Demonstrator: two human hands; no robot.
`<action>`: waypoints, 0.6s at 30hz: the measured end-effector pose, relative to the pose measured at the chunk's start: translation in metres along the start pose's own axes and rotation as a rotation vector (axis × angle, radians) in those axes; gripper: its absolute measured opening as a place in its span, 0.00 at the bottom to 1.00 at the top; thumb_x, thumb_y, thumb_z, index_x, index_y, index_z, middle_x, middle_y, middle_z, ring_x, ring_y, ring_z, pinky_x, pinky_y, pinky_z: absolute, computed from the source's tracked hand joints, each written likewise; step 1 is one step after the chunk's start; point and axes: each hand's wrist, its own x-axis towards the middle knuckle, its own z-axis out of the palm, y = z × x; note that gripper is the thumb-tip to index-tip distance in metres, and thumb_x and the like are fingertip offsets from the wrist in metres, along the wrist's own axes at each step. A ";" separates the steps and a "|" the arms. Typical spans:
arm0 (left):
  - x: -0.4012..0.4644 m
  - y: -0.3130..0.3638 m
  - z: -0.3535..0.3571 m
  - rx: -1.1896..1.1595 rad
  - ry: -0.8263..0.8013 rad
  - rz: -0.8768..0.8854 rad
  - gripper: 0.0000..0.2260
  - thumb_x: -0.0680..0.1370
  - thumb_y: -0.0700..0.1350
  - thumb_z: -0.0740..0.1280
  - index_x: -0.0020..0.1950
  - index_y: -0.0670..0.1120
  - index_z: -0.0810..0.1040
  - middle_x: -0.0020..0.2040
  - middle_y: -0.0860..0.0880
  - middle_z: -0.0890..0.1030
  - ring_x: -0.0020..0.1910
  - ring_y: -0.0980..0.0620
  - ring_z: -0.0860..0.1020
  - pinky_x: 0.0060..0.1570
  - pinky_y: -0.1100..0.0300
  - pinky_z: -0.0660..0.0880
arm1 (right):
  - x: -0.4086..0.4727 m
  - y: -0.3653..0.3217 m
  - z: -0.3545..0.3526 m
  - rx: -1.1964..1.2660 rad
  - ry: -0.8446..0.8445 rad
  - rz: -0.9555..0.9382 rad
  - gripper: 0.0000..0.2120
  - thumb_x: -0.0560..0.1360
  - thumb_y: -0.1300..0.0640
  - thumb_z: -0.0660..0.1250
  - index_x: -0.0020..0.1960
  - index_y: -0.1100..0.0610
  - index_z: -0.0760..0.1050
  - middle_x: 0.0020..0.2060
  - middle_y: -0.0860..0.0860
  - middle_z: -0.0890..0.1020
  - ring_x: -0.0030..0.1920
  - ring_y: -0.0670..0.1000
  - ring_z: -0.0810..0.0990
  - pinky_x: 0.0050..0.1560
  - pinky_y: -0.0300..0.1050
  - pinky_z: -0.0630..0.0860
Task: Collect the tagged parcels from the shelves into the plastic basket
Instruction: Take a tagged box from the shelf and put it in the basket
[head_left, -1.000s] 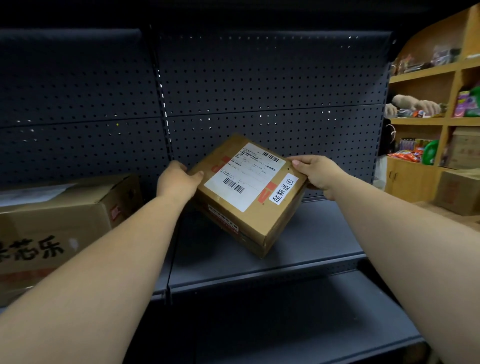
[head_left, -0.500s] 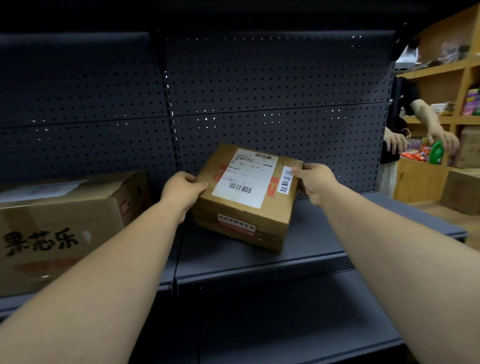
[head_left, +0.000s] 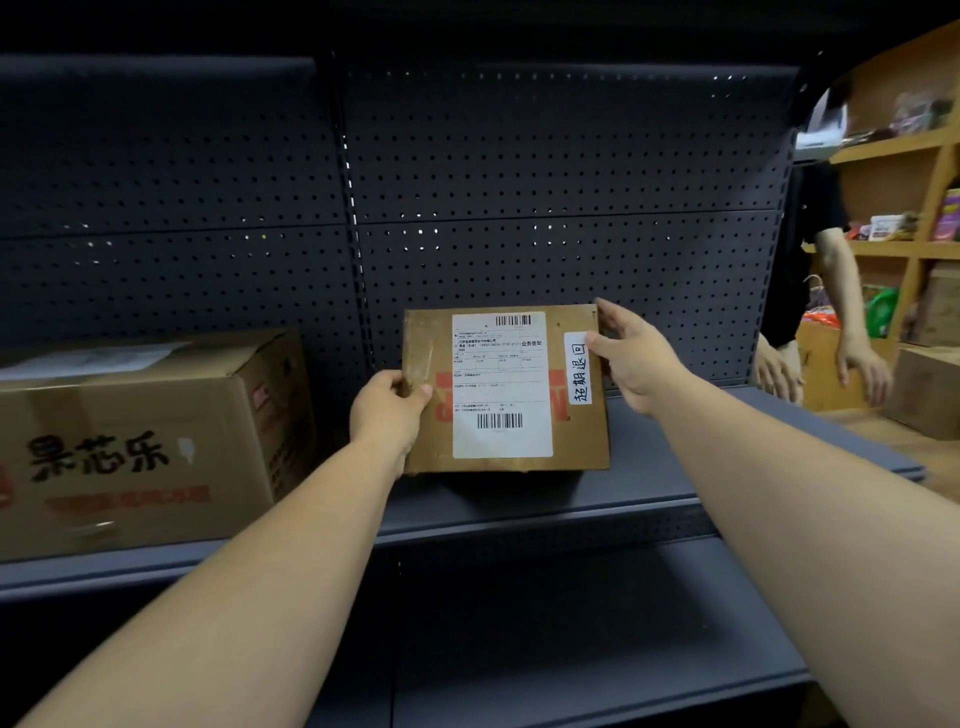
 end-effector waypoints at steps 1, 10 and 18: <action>-0.002 -0.001 0.001 0.011 0.015 0.003 0.17 0.78 0.45 0.66 0.66 0.47 0.72 0.59 0.49 0.78 0.53 0.47 0.78 0.53 0.50 0.77 | -0.001 0.001 0.000 0.005 -0.006 -0.003 0.26 0.79 0.66 0.59 0.75 0.52 0.61 0.58 0.46 0.75 0.58 0.51 0.78 0.54 0.46 0.77; -0.010 -0.010 0.005 0.044 0.086 0.045 0.14 0.79 0.45 0.65 0.65 0.47 0.72 0.58 0.50 0.76 0.53 0.50 0.75 0.55 0.50 0.76 | -0.007 0.003 0.000 -0.030 -0.017 -0.054 0.24 0.79 0.67 0.60 0.72 0.49 0.66 0.56 0.48 0.75 0.51 0.48 0.79 0.48 0.43 0.79; 0.006 0.013 0.006 0.138 0.086 0.122 0.18 0.80 0.46 0.63 0.70 0.49 0.70 0.63 0.47 0.77 0.58 0.45 0.77 0.58 0.45 0.76 | -0.002 0.000 -0.010 -0.184 0.001 -0.064 0.14 0.78 0.59 0.65 0.61 0.47 0.71 0.56 0.53 0.80 0.52 0.54 0.82 0.55 0.51 0.79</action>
